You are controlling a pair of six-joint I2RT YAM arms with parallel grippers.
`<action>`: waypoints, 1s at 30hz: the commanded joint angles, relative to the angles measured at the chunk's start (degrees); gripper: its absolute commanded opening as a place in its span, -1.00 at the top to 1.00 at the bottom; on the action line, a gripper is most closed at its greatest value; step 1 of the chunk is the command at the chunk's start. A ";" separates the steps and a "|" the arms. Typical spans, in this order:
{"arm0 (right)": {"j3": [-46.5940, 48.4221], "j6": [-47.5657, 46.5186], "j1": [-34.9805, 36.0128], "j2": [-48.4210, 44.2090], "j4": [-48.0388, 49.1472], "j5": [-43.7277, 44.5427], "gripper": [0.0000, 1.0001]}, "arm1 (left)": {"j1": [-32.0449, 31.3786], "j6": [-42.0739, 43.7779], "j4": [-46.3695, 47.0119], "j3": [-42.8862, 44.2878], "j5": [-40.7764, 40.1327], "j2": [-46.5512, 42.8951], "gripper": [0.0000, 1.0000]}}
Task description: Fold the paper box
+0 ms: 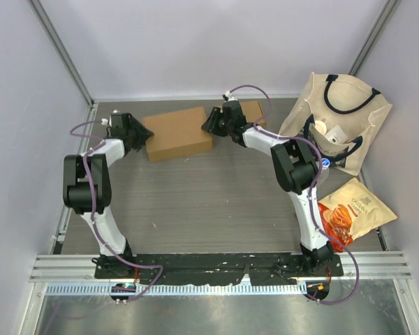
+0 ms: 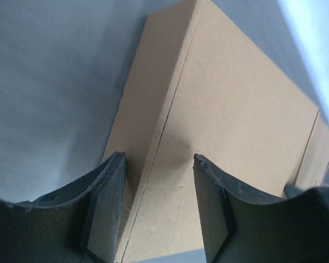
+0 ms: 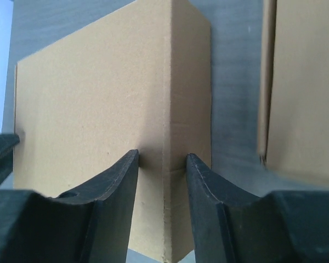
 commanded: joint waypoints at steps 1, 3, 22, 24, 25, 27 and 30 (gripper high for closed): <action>12.43 -0.71 3.28 4.95 -1.10 -1.75 0.09 | -0.60 1.87 0.31 13.57 4.61 10.62 -0.09; 16.58 -1.51 3.19 8.64 -3.29 -1.05 0.07 | 1.15 2.31 -0.31 19.98 7.76 15.97 -0.09; 32.18 -17.84 1.17 -2.12 -36.94 20.99 -0.64 | 7.57 18.21 -36.95 46.11 -12.08 7.23 -0.96; 27.09 -19.00 1.26 -6.36 -39.06 27.91 -0.64 | 7.31 18.48 -36.97 44.10 -9.30 1.35 -0.93; 24.88 -20.13 1.43 -8.46 -40.55 30.04 -0.64 | 6.96 19.09 -36.44 41.39 -8.40 -0.67 -0.93; 15.44 -21.54 2.31 -16.81 -40.92 37.05 -0.65 | 4.42 19.88 -36.35 38.48 -5.34 -7.59 -0.92; 4.51 -23.05 4.24 -30.59 -39.95 39.12 -0.71 | -2.77 21.20 -35.82 31.45 -2.25 -18.39 -0.95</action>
